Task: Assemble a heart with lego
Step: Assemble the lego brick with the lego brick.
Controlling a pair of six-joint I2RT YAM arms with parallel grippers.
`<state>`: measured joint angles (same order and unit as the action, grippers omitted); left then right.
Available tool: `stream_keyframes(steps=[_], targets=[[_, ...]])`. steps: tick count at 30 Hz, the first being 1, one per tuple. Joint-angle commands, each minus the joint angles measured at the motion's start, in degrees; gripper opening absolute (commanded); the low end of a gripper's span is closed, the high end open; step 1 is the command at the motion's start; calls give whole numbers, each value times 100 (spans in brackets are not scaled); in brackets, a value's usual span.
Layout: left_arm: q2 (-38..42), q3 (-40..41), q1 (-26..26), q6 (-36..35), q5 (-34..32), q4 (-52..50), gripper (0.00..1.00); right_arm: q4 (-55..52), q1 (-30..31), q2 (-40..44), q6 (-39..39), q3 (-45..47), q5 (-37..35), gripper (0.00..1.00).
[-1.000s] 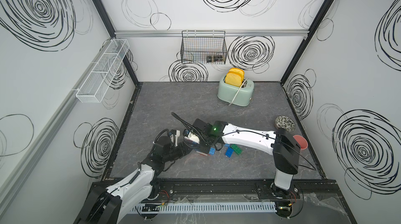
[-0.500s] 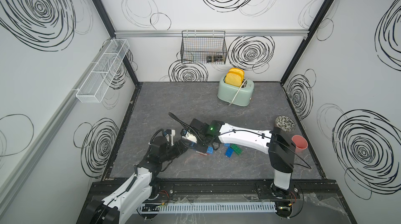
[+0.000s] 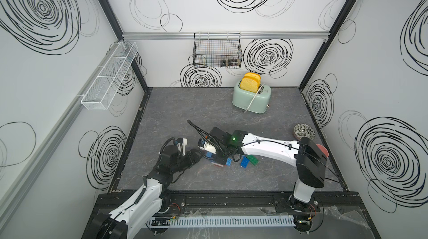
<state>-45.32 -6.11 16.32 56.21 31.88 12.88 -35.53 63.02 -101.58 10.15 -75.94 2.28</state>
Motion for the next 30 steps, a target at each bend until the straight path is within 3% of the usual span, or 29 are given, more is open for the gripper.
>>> stream_keyframes(steps=[1, 4, 15, 23, 30], targets=[[-9, -48, -44, -2, 11, 12, 62, -348, -90, -59, 98, 290, 130, 25], [2, -66, -3, -10, 11, 12, 62, -327, -115, -22, 109, 275, 108, 34], [-168, -117, 312, 39, -120, 187, 65, -253, -133, 277, 230, 312, 361, 52], [-170, -177, 369, 21, -142, 169, 66, -175, -259, 397, 242, 527, 507, 51], [-246, -289, 725, -104, -129, 378, 83, -93, -424, 679, 246, 676, 715, 53]])
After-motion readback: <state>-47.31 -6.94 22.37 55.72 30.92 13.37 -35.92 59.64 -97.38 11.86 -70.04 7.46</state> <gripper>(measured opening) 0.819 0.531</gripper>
